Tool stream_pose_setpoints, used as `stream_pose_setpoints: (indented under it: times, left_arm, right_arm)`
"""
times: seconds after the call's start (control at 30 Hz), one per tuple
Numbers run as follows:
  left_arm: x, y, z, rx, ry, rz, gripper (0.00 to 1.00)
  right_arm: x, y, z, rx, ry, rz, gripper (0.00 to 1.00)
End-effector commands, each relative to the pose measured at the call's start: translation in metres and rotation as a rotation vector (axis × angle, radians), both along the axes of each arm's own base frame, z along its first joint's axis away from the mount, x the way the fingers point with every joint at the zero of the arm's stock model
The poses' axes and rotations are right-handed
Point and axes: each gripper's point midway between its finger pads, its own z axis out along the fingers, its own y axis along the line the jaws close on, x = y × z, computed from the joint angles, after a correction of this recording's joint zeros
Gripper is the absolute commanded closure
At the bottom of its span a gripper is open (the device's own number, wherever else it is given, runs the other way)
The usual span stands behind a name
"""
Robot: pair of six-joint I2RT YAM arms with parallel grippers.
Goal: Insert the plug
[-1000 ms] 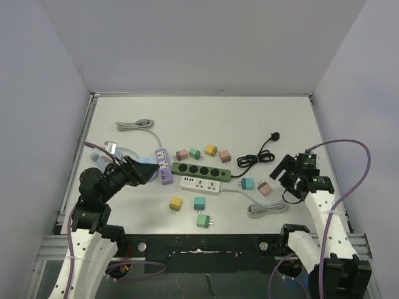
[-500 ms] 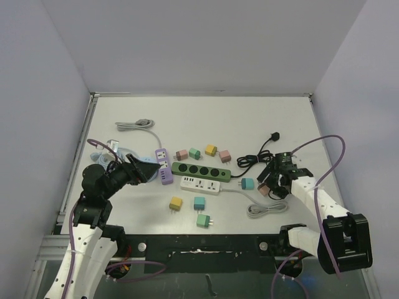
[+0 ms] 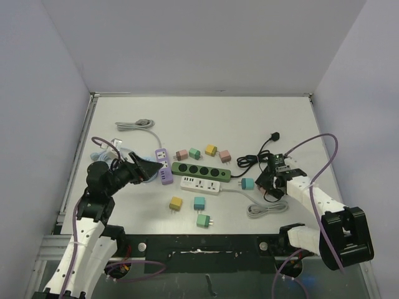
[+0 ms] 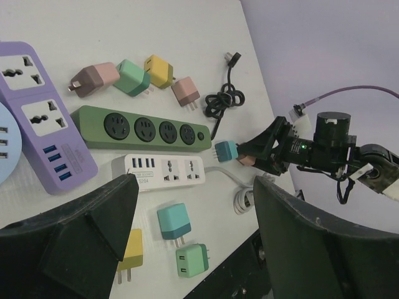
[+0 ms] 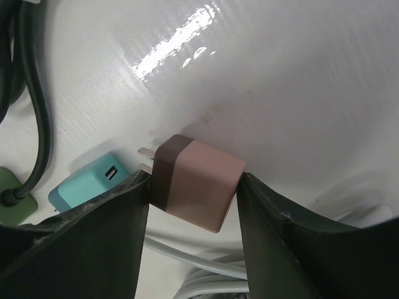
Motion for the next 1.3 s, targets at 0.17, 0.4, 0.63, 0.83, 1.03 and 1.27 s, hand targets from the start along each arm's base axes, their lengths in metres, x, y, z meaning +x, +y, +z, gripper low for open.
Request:
stream_pose_setpoints:
  times: [0.17,0.4,0.63,0.83,1.03,1.27]
  left_arm:
    - [-0.004,-0.038,0.0,-0.141,0.053,-0.114,0.27]
    - [-0.012,-0.095,-0.017,-0.176,0.102,-0.216,0.27]
    - [-0.01,-0.14,-0.03,-0.195,0.054,-0.211,0.27]
    - [0.002,-0.152,-0.038,-0.165,-0.044,-0.142,0.27]
    - [0.001,-0.146,-0.036,-0.212,-0.095,-0.081,0.3]
    - [0.0,-0.138,-0.026,-0.258,-0.167,-0.039,0.36]
  right_arm:
    - [0.042,0.057,0.084,0.037,-0.312,0.289,0.55]
    - [0.048,0.137,0.13,0.188,-0.479,0.544,0.52]
    - [0.043,0.209,0.147,0.365,-0.495,0.556,0.51]
    - [0.031,0.249,0.161,0.499,-0.5,0.478,0.5]
    - [0.022,0.262,0.161,0.54,-0.482,0.439,0.48]
    - [0.016,0.278,0.169,0.612,-0.467,0.449,0.47]
